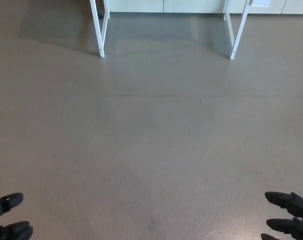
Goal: The robot walk towards a table in front and then pushes a layer of a file tray back to its original position using its right hand
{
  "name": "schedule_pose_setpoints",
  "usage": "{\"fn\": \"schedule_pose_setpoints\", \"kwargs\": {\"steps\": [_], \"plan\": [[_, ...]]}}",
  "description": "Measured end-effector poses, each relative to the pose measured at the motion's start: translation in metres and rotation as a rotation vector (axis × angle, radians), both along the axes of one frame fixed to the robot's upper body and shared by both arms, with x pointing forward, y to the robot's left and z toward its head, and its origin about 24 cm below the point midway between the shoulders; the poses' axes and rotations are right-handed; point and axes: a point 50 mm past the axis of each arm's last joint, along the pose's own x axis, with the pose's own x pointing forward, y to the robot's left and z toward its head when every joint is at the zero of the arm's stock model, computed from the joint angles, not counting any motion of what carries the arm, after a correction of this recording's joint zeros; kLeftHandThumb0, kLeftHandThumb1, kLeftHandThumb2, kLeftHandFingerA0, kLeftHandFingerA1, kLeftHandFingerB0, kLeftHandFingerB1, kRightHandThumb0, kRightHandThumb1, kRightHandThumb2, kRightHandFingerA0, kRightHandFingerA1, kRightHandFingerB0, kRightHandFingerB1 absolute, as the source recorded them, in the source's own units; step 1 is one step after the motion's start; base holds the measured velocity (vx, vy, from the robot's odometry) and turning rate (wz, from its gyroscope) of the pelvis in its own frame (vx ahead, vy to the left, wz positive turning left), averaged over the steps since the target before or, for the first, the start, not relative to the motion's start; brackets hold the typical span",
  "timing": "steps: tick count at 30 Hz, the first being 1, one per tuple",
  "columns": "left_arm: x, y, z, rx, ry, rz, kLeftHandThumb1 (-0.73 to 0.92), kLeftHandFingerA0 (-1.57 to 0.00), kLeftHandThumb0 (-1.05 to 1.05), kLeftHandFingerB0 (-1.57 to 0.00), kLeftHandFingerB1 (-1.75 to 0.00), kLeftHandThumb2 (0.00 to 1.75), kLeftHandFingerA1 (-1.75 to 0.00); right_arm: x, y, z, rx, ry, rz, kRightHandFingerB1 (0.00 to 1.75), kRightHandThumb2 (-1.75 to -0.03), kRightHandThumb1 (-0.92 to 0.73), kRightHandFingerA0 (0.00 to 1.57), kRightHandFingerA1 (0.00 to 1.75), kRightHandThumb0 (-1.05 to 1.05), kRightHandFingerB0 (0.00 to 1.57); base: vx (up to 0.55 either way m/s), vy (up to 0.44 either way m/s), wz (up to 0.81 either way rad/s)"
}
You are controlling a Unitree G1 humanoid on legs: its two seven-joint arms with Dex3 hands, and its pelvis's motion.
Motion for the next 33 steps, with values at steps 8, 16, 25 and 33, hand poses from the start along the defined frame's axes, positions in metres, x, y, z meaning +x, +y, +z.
{"fn": "schedule_pose_setpoints", "kwargs": {"steps": [8, 16, 25, 33], "plan": [[-0.03, -0.002, -0.008, -0.077, 0.065, -0.017, 0.57, -0.46, -0.04, -0.35, -0.36, 0.57, -0.41, -0.03, -0.002, -0.01, 0.037, 0.074, 0.005, 0.55, -0.85, -0.4, 0.46, 0.63, -0.04, 0.29, 0.0, 0.0, 0.0], [-0.057, -0.003, -0.015, -0.111, 0.126, -0.016, 0.4, -0.38, -0.02, -0.22, -0.51, 0.86, -0.59, -0.058, -0.004, -0.018, 0.043, 0.14, 0.009, 0.55, -0.85, -0.4, 0.44, 0.63, -0.05, 0.29, -0.01, -0.018, 0.07], [-0.089, -0.003, -0.027, -0.132, 0.213, -0.002, 0.52, -0.51, -0.06, -0.36, -0.36, 0.55, -0.41, -0.073, -0.005, -0.024, 0.041, 0.174, 0.021, 0.45, -0.56, -0.59, 0.55, 0.54, -0.05, 0.38, 0.03, 0.138, -0.07], [-0.092, 0.004, -0.026, -0.107, 0.196, -0.009, 0.48, -0.54, -0.11, -0.37, -0.37, 0.56, -0.42, -0.078, 0.001, -0.027, 0.065, 0.173, 0.048, 0.45, -0.57, -0.59, 0.52, 0.54, -0.06, 0.37, 0.15, 0.19, -0.03]]}}
